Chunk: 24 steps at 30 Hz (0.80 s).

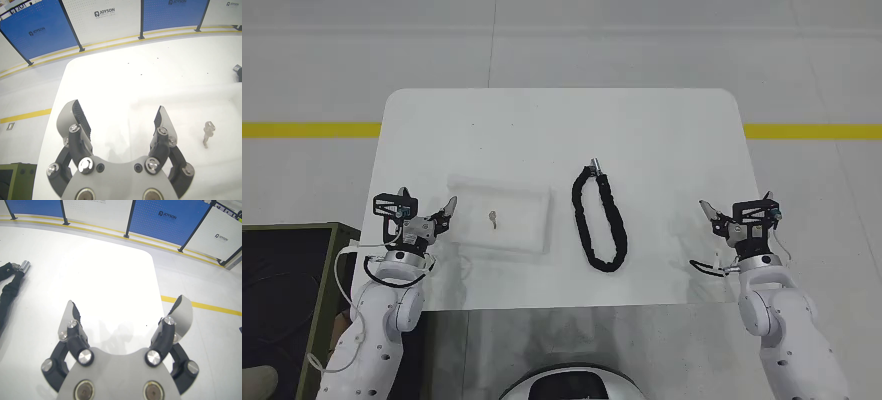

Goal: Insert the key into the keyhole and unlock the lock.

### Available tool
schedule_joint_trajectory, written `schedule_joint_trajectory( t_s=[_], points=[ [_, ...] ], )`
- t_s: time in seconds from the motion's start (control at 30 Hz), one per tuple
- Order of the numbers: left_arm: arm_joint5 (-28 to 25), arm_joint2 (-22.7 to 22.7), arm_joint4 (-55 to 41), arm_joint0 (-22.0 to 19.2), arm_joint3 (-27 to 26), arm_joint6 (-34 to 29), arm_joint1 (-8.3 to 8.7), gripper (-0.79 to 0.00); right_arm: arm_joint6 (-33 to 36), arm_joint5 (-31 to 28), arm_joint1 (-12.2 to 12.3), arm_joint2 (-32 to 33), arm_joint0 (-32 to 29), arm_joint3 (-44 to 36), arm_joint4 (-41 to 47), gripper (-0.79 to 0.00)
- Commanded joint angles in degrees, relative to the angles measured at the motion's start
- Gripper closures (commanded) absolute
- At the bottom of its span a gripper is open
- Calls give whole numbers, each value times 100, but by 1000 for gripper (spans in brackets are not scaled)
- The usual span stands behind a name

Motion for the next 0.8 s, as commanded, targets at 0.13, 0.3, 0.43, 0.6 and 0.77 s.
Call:
schedule_joint_trajectory(
  t_s=[0.13,0.3,0.43,0.6,0.77],
  points=[
    [0,0,0,0,0,0,0,-714,0,0,0,0,0,0,0,-785],
    [0,0,0,0,0,0,0,-714,0,0,0,0,0,0,0,-784],
    [0,0,0,0,0,0,0,-714,0,0,0,0,0,0,0,-785],
    [0,0,0,0,0,0,0,-714,0,0,0,0,0,0,0,-785],
    [-63,-3,-314,-360,-159,-698,-9,-785,0,0,0,0,0,0,0,-785]
  ],
)
